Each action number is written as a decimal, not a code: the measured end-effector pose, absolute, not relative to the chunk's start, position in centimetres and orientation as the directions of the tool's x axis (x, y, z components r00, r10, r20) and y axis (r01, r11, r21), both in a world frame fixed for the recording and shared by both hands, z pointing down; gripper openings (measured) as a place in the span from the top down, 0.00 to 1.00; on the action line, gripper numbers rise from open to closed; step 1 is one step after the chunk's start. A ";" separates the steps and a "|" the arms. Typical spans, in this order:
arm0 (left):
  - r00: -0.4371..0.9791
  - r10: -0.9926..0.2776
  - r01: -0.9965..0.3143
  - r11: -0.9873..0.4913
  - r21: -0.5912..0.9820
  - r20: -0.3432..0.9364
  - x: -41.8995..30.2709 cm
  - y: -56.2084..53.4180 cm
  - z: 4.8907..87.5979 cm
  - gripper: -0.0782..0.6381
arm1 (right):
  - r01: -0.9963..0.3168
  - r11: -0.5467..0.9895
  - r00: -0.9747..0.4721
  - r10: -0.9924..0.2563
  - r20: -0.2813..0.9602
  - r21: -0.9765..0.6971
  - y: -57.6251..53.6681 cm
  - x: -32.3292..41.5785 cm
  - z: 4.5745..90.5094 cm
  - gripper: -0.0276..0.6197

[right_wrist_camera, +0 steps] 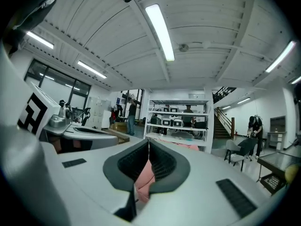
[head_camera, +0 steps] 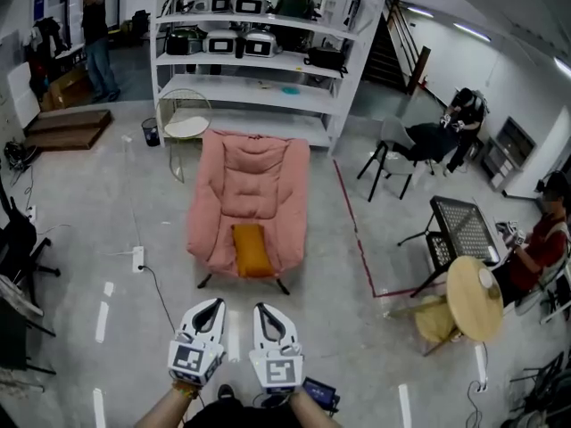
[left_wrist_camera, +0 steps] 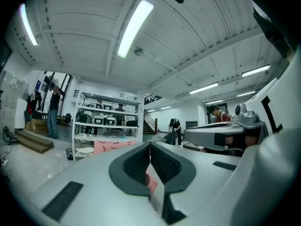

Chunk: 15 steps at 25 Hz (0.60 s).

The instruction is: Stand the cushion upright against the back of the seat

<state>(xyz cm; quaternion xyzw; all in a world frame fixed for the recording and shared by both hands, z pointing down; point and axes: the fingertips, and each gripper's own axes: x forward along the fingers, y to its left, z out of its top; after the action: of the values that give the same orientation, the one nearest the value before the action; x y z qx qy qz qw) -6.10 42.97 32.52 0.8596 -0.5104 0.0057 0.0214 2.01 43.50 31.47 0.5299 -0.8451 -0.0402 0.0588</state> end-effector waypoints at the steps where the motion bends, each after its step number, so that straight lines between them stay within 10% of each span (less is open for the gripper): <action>1: 0.482 -0.876 -0.876 -0.481 0.020 0.025 -6.5 42.6 32.6 0.87 | -0.893 0.432 -0.428 -0.902 0.055 0.131 43.2 1.5 31.5 0.93; 15: 0.494 -0.865 -0.869 -0.492 0.043 0.090 -8.8 37.2 35.1 0.87 | -0.900 0.415 -0.403 -0.909 0.108 0.133 37.6 -1.1 34.1 0.93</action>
<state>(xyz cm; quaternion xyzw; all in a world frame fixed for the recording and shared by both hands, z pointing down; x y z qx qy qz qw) -8.79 37.22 35.09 0.8633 -0.5023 0.0282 0.0411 -1.10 37.60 34.07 0.5404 -0.8371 -0.0265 0.0815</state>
